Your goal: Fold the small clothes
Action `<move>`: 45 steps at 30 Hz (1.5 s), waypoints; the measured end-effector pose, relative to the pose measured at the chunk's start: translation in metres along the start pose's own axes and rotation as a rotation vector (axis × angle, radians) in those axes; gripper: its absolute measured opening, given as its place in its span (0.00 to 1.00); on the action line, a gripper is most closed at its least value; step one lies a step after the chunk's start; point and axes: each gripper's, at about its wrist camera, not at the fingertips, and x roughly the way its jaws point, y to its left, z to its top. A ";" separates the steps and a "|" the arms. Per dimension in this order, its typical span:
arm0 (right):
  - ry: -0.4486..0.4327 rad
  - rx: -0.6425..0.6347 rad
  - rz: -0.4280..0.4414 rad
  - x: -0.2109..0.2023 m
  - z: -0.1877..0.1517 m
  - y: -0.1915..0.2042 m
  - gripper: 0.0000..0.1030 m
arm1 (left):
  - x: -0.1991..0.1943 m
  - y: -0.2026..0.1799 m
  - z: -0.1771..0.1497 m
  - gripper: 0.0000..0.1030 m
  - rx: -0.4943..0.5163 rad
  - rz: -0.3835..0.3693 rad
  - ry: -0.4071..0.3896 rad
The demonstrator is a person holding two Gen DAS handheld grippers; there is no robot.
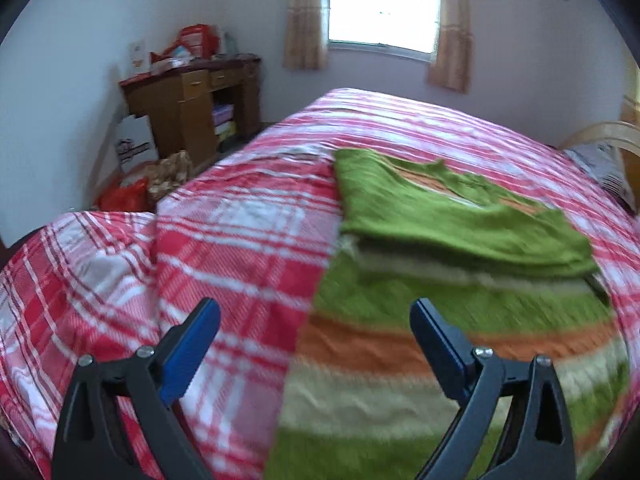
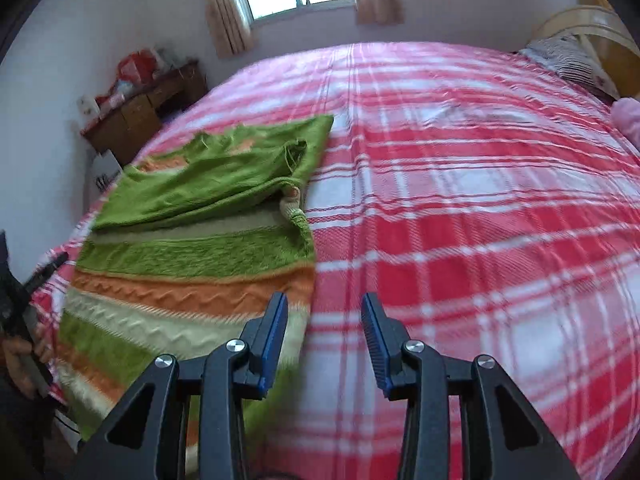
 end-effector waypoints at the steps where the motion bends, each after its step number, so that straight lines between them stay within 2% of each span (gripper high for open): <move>1: -0.013 -0.014 0.022 -0.009 -0.004 0.002 0.39 | -0.004 -0.003 -0.002 0.95 0.015 -0.019 0.005; 3: -0.012 -0.089 0.087 -0.026 -0.012 0.011 0.39 | -0.014 -0.013 -0.010 0.95 0.063 -0.039 0.011; 9: 0.132 -0.387 0.242 -0.041 -0.045 0.058 0.39 | -0.036 -0.021 -0.028 0.95 0.133 -0.019 0.018; 12: 0.198 -0.585 0.257 -0.039 -0.066 0.085 0.39 | -0.046 -0.014 -0.031 0.95 0.116 -0.015 0.013; 14: 0.272 -0.754 0.272 -0.033 -0.083 0.106 0.39 | -0.050 -0.009 -0.030 0.95 0.104 -0.018 0.017; 18: 0.349 -1.061 0.291 -0.024 -0.111 0.132 0.39 | -0.059 -0.002 -0.029 0.95 0.109 0.003 0.002; 20: 0.349 -1.212 0.268 -0.018 -0.120 0.143 0.39 | -0.062 0.000 -0.028 0.95 0.118 0.032 -0.005; 21: 0.319 -1.318 0.250 -0.016 -0.126 0.150 0.39 | -0.063 0.001 -0.027 0.95 0.118 0.041 -0.007; 23: 0.279 -1.443 0.257 -0.011 -0.136 0.158 0.39 | -0.065 0.004 -0.026 0.95 0.112 0.057 -0.010; 24: 0.308 -1.519 0.274 -0.005 -0.145 0.161 0.39 | -0.065 0.006 -0.025 0.95 0.108 0.060 -0.010; 27: 0.334 -1.645 0.322 -0.002 -0.160 0.164 0.39 | -0.067 0.011 -0.024 0.95 0.104 0.068 -0.012; 29: 0.389 -1.684 0.317 -0.002 -0.166 0.166 0.39 | -0.067 0.015 -0.023 0.95 0.103 0.084 -0.014; 32: 0.420 -1.629 0.305 -0.005 -0.164 0.165 0.23 | -0.066 0.023 -0.020 0.95 0.082 0.098 -0.018; 33: 0.418 -1.595 0.303 -0.008 -0.161 0.164 0.12 | -0.065 0.027 -0.018 0.95 0.068 0.097 -0.018; 35: 0.399 -1.500 0.315 -0.017 -0.145 0.158 0.09 | -0.065 0.034 -0.016 0.95 0.052 0.080 -0.020; 38: 0.303 -1.183 0.390 -0.035 -0.092 0.134 0.09 | -0.064 0.047 -0.010 0.95 0.017 0.050 -0.027; 41: 0.186 -0.886 0.415 -0.043 -0.047 0.101 0.09 | -0.062 0.058 -0.005 0.95 -0.036 0.011 -0.017; 43: 0.101 -0.680 0.372 -0.038 -0.022 0.071 0.09 | -0.059 0.065 -0.002 0.95 -0.067 -0.018 -0.004; 45: 0.060 -0.469 0.322 -0.023 -0.007 0.040 0.09 | -0.058 0.070 -0.001 0.95 -0.075 -0.029 -0.004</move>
